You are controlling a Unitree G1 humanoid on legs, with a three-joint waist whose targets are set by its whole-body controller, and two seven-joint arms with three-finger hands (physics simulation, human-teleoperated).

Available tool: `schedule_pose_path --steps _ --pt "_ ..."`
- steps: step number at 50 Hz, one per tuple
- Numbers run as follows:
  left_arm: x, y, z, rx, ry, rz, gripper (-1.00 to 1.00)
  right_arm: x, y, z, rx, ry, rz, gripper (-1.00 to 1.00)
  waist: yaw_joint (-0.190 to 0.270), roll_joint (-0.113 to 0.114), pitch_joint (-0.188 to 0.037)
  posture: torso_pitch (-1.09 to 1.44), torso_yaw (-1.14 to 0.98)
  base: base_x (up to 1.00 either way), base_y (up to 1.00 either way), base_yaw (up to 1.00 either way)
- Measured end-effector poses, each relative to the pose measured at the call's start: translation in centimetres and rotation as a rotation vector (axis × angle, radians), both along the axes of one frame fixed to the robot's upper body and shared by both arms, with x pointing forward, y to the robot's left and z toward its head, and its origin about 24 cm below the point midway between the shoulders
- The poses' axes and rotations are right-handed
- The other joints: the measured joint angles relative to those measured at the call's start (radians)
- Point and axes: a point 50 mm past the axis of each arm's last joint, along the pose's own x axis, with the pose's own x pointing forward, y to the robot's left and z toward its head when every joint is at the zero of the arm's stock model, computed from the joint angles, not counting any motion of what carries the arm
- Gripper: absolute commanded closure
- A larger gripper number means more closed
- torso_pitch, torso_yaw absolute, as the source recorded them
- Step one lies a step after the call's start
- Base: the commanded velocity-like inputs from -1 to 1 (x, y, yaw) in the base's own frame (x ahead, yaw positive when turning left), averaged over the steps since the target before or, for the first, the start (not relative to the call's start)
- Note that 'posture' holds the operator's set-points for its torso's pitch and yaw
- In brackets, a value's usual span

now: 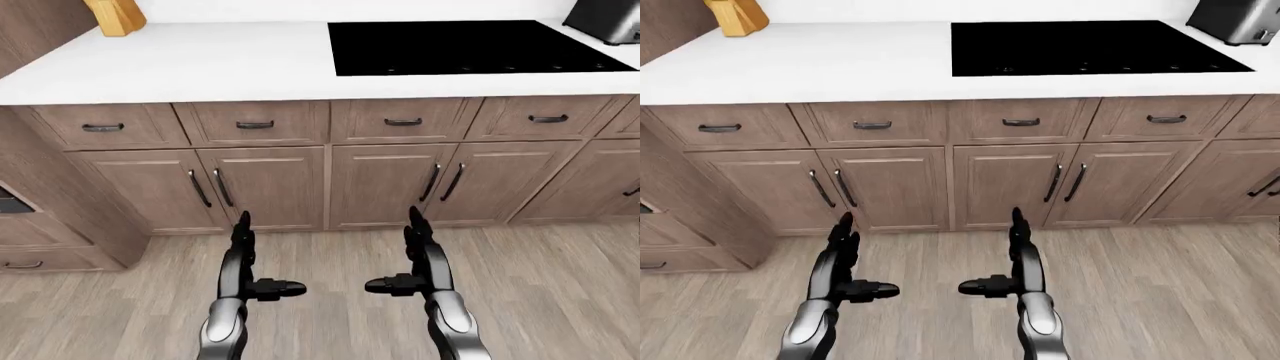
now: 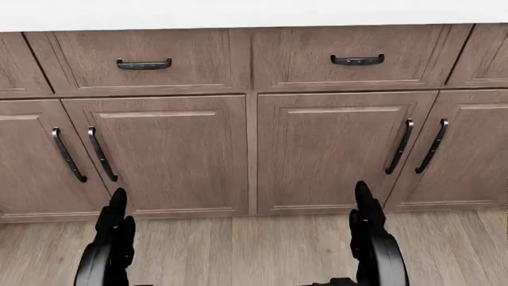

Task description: Navigate to the toaster.

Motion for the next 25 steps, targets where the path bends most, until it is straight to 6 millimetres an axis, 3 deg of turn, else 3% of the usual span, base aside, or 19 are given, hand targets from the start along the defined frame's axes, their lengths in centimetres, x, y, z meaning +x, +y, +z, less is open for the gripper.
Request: schedule_pose_path --steps 1,3,5,7,11,25 --pt "0.1 0.1 0.4 -0.003 -0.021 0.002 -1.0 0.0 0.0 0.5 -0.009 -0.022 0.005 -1.0 -0.001 -0.004 -0.01 0.0 0.0 0.0 0.0 0.0" --pt "0.7 0.4 2.2 -0.005 -0.112 0.012 -1.0 0.5 0.2 2.4 -0.029 -0.119 0.018 -1.0 0.005 -0.004 -0.059 0.0 0.0 0.0 0.0 0.0" --pt "0.9 0.4 2.7 -0.006 -0.143 0.017 -1.0 0.7 0.4 2.9 -0.032 -0.153 0.025 -1.0 0.008 -0.009 -0.041 0.0 0.0 0.0 0.0 0.0" --pt "0.6 0.4 2.1 -0.007 -0.12 0.017 -1.0 0.4 0.5 2.5 -0.034 -0.136 0.031 -1.0 0.008 -0.008 -0.055 0.0 0.0 0.0 0.0 0.0" --pt "0.5 0.3 1.4 -0.007 -0.081 0.011 -1.0 0.3 0.4 1.9 -0.039 -0.098 0.024 -1.0 0.008 -0.004 -0.055 0.0 0.0 0.0 0.0 0.0" --pt "0.7 0.4 1.8 -0.003 -0.099 0.02 -1.0 0.5 0.4 2.1 -0.045 -0.108 0.026 -1.0 0.008 -0.002 -0.073 0.0 0.0 0.0 -0.02 0.0"
